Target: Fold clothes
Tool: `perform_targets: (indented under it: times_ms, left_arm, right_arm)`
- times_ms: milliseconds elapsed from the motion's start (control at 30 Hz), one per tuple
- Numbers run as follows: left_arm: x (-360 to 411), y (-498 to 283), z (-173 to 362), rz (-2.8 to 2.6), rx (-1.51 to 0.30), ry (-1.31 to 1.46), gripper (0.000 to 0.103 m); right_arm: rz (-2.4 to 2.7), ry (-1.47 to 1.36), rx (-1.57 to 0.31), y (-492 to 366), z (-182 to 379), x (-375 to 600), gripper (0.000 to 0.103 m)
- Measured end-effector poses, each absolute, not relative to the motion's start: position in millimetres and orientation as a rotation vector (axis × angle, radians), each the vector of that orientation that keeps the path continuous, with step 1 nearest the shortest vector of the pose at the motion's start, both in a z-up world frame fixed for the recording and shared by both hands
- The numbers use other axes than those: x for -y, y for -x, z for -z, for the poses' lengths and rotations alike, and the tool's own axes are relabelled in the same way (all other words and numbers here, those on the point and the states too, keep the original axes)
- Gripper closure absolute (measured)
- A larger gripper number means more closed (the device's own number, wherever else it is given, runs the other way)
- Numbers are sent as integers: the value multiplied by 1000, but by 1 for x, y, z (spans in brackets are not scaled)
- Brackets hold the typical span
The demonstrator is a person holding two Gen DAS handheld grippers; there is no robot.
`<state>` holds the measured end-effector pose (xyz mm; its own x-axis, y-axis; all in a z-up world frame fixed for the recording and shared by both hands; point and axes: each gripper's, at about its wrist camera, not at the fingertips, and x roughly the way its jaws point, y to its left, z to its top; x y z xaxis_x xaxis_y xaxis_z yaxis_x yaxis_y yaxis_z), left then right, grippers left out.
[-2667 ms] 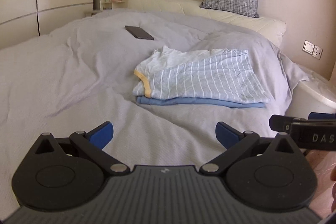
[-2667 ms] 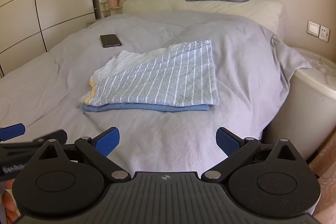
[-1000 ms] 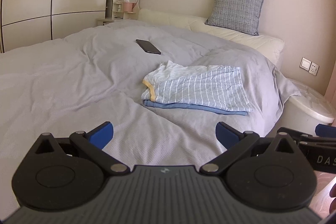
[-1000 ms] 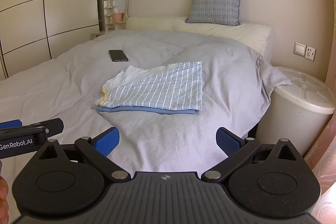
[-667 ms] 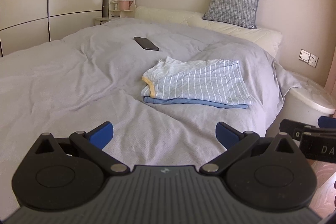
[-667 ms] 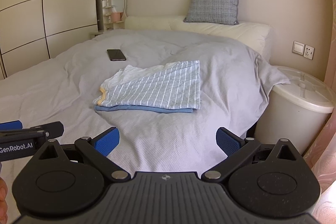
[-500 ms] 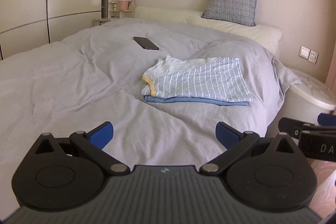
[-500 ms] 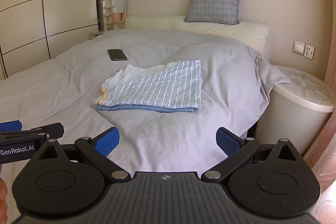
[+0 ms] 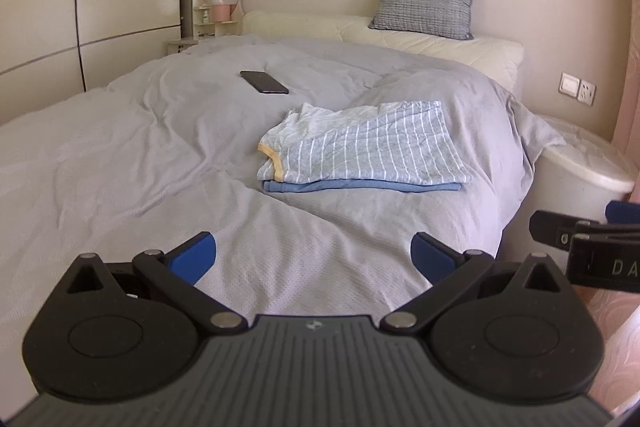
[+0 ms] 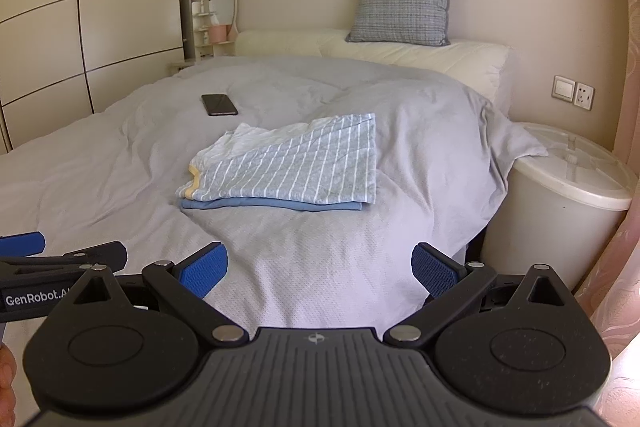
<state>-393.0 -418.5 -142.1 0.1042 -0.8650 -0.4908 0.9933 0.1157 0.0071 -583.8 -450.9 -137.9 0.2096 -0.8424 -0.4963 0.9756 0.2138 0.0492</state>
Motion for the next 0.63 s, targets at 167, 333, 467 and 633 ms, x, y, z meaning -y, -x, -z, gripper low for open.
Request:
perform_targets:
  times_ms: [167, 333, 467, 633]
  left_arm:
    - [419, 401, 143, 1425, -412, -390, 1]
    - [419, 408, 143, 1432, -411, -400, 1]
    - [419, 411, 143, 1445, -412, -406, 1]
    - [419, 416, 143, 1451, -410, -412, 1]
  right_arm:
    - [1322, -406, -402, 591, 140, 450, 2]
    - [1327, -415, -398, 597, 141, 449, 2]
    - [1327, -416, -394, 601, 140, 448, 2]
    - [1331, -424, -385, 606, 140, 448, 2]
